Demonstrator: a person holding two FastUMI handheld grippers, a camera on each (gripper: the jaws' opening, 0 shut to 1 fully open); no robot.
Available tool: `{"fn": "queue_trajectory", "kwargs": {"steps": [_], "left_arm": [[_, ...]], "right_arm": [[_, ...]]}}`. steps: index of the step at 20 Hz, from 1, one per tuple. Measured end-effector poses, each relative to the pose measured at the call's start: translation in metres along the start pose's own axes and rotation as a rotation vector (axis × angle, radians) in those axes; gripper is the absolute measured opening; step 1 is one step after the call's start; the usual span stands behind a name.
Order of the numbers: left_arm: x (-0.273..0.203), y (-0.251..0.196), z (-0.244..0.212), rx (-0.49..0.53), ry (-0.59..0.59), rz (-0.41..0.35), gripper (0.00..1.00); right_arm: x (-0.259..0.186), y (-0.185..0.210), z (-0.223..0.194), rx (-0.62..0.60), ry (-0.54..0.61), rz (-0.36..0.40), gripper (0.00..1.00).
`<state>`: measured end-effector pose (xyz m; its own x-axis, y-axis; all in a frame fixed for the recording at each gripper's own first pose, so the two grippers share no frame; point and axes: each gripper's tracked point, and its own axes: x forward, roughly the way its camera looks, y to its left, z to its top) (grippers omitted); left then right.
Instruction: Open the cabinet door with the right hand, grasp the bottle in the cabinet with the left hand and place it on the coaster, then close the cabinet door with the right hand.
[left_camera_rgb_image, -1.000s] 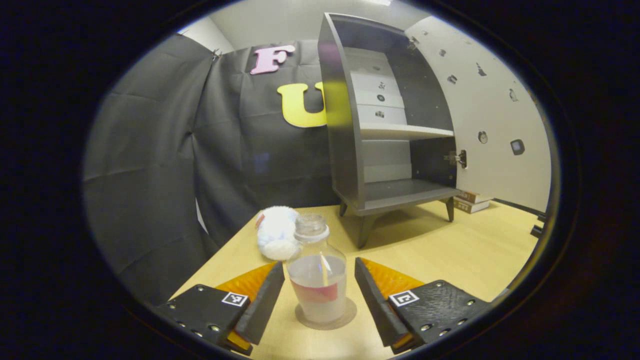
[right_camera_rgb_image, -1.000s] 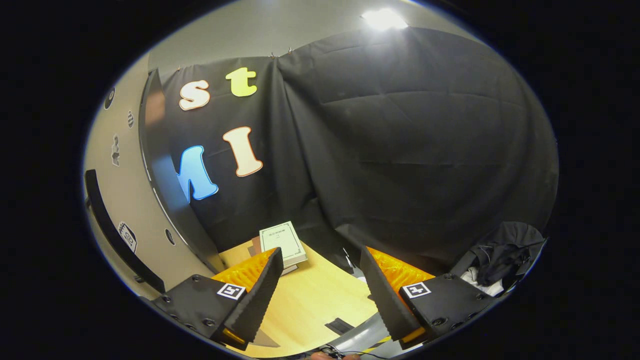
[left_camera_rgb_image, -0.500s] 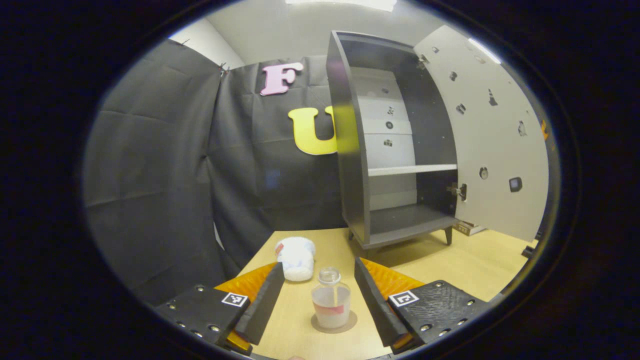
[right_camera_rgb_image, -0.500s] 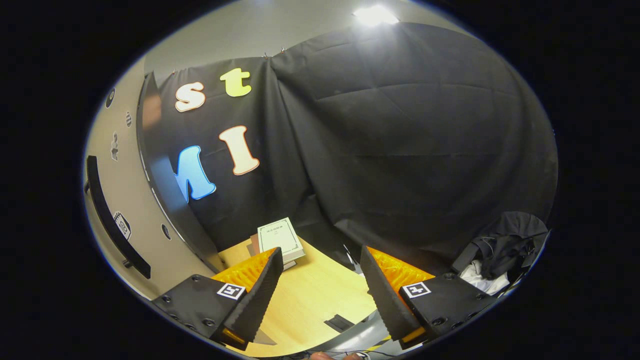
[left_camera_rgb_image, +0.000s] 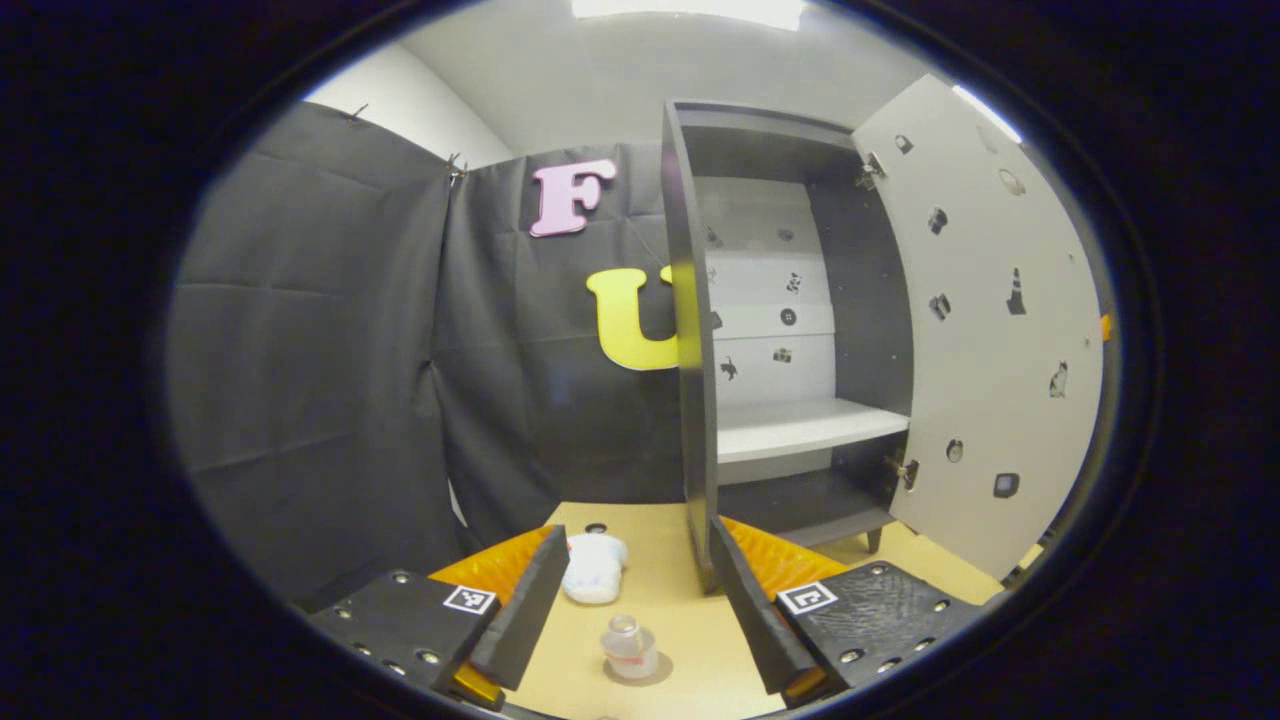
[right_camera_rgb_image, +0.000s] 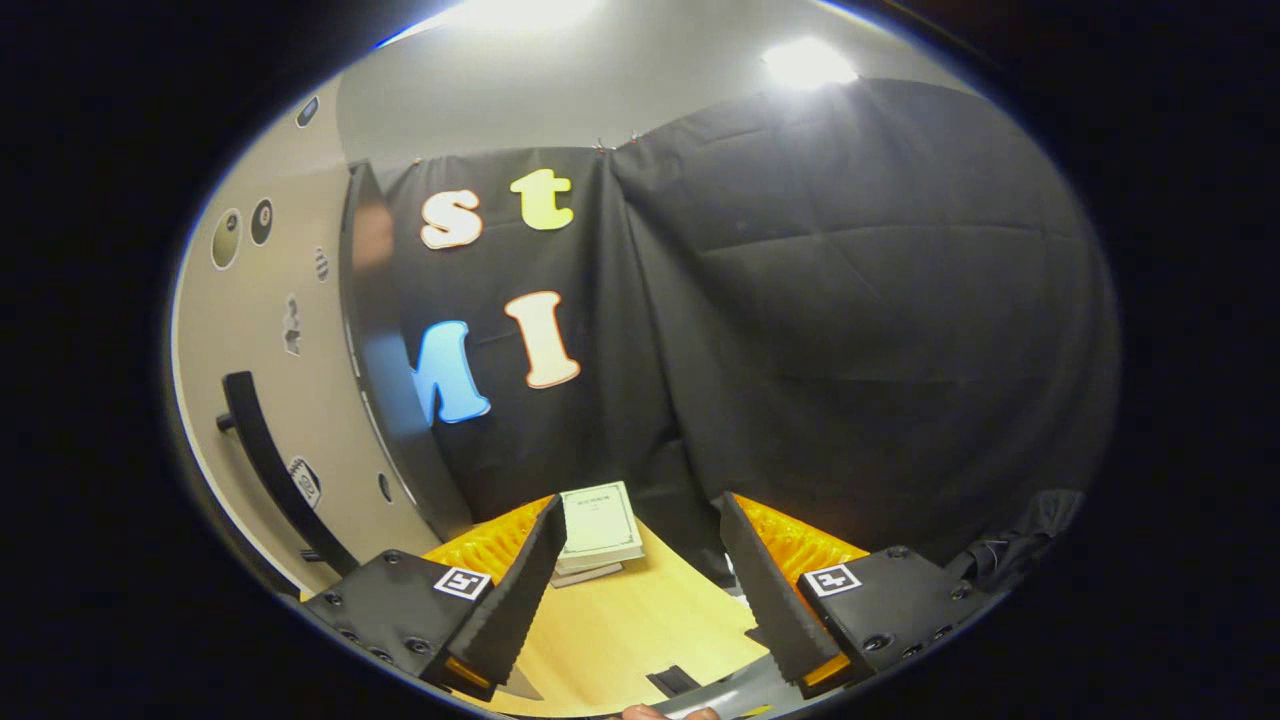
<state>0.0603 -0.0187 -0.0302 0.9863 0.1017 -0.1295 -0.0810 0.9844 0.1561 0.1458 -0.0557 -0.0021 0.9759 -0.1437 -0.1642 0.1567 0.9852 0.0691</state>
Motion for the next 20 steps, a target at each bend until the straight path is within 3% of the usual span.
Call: {"fn": "queue_trajectory", "kwargs": {"steps": [4,5,7,13,16,17,19,20], "left_arm": [[-0.014,-0.046,0.014,-0.061,0.064,-0.010,0.85],[-0.018,-0.057,0.020,-0.090,0.064,-0.019,0.87],[-0.028,-0.068,0.029,-0.136,0.075,-0.023,0.85],[-0.060,-0.065,0.041,-0.135,0.063,0.052,0.86],[-0.073,-0.062,0.034,-0.134,0.070,0.085,0.87],[-0.077,-0.062,0.035,-0.138,0.066,0.091,0.85],[-0.083,-0.057,0.032,-0.135,0.068,0.114,0.84],[-0.085,-0.055,0.029,-0.132,0.073,0.127,0.87]], "right_arm": [[0.003,0.043,0.014,-0.060,-0.017,0.180,0.98],[0.004,0.053,0.015,-0.079,-0.015,0.224,0.93],[0.002,0.072,0.017,-0.119,-0.018,0.307,0.98],[-0.013,0.109,0.010,-0.165,-0.008,0.516,0.92],[-0.012,0.108,0.012,-0.224,-0.037,0.539,0.92],[-0.013,0.108,0.010,-0.240,-0.041,0.539,0.96],[-0.016,0.113,0.007,-0.242,-0.032,0.546,0.92],[-0.019,0.117,0.004,-0.232,-0.019,0.555,0.96]]}}
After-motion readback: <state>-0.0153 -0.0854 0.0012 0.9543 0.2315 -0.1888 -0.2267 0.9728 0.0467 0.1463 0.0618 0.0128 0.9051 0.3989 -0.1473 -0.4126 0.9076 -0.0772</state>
